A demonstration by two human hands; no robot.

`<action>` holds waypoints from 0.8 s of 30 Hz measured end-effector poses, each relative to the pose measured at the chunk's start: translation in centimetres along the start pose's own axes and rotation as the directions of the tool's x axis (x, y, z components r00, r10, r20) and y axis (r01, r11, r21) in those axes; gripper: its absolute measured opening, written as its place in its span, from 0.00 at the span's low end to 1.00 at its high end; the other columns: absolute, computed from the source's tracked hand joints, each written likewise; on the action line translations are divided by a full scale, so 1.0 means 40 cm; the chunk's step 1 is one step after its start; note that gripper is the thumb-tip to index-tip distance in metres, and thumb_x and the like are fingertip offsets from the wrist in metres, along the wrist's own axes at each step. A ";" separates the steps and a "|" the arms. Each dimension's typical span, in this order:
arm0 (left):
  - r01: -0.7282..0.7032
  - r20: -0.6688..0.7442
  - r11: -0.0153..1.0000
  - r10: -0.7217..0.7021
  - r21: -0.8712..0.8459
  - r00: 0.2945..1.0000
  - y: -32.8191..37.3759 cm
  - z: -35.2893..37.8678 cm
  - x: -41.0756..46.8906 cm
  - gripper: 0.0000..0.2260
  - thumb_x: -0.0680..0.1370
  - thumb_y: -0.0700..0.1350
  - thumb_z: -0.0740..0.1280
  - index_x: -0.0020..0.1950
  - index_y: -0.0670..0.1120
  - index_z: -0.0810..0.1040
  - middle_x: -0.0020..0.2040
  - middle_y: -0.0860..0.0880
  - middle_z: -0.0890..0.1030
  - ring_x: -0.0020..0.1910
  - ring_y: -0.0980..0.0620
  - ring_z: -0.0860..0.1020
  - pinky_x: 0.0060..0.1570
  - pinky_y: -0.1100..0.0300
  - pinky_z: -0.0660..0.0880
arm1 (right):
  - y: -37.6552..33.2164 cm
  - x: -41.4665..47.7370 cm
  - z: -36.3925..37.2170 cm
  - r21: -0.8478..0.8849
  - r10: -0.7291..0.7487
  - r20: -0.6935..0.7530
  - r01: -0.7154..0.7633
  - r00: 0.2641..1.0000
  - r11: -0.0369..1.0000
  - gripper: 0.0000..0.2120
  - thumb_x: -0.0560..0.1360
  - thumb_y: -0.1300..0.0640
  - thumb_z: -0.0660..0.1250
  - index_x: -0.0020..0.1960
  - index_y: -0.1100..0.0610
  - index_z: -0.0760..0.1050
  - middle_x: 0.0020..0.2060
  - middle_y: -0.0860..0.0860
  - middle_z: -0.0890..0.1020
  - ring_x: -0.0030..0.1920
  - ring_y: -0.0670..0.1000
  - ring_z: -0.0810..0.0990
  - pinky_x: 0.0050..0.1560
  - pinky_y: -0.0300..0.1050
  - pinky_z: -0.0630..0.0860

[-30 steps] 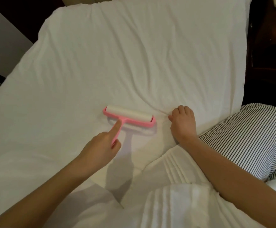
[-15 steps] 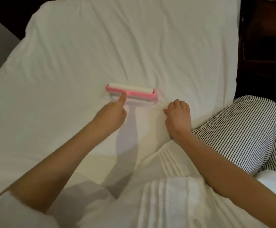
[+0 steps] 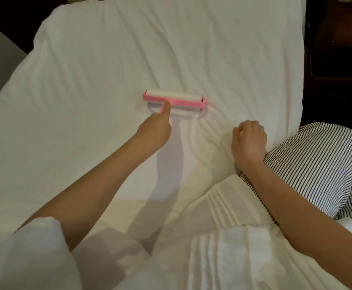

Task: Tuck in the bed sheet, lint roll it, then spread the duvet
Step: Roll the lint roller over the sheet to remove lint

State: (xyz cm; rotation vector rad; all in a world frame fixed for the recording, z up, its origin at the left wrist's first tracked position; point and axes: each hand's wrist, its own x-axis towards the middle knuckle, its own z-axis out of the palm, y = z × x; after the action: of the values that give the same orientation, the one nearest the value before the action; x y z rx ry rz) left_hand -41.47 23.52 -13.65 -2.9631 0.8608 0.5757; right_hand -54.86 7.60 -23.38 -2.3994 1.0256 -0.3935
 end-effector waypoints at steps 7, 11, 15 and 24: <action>0.016 0.094 0.990 -0.029 0.138 0.995 -0.106 0.108 -0.315 0.30 0.82 0.44 0.52 0.76 0.52 0.34 0.38 0.47 0.67 0.40 0.43 0.75 0.38 0.54 0.68 | -0.030 -0.049 0.046 -0.057 -0.352 0.537 0.449 0.767 0.892 0.43 0.67 0.33 0.37 0.77 0.52 0.47 0.77 0.51 0.45 0.76 0.53 0.41 0.72 0.48 0.36; 0.017 0.146 0.989 -0.039 0.147 0.988 -0.122 0.102 -0.354 0.30 0.82 0.45 0.51 0.75 0.52 0.33 0.37 0.48 0.65 0.38 0.44 0.73 0.37 0.58 0.65 | -0.026 -0.053 0.040 -0.084 -0.345 0.602 0.486 0.720 0.870 0.37 0.76 0.35 0.50 0.77 0.50 0.38 0.76 0.51 0.37 0.75 0.52 0.35 0.72 0.49 0.33; -0.011 0.023 0.987 0.008 0.159 1.000 -0.076 0.085 -0.169 0.29 0.82 0.44 0.53 0.77 0.49 0.39 0.49 0.36 0.74 0.46 0.38 0.77 0.38 0.55 0.64 | -0.014 -0.061 0.024 -0.150 -0.295 0.626 0.483 0.722 0.863 0.41 0.76 0.36 0.56 0.76 0.49 0.35 0.75 0.51 0.35 0.75 0.53 0.33 0.72 0.51 0.33; -0.048 0.106 0.995 0.038 0.087 0.994 -0.110 0.105 -0.233 0.32 0.82 0.45 0.54 0.73 0.50 0.31 0.42 0.42 0.68 0.39 0.40 0.76 0.38 0.52 0.68 | -0.011 -0.074 0.020 -0.219 -0.246 0.655 0.492 0.714 0.843 0.57 0.65 0.27 0.63 0.75 0.49 0.30 0.74 0.53 0.31 0.74 0.56 0.30 0.71 0.55 0.31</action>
State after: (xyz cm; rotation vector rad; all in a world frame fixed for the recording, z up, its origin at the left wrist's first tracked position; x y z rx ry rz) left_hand -47.94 32.51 -14.75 -2.8132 0.9177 0.6679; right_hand -56.23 10.29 -24.00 -2.7870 0.3166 0.4938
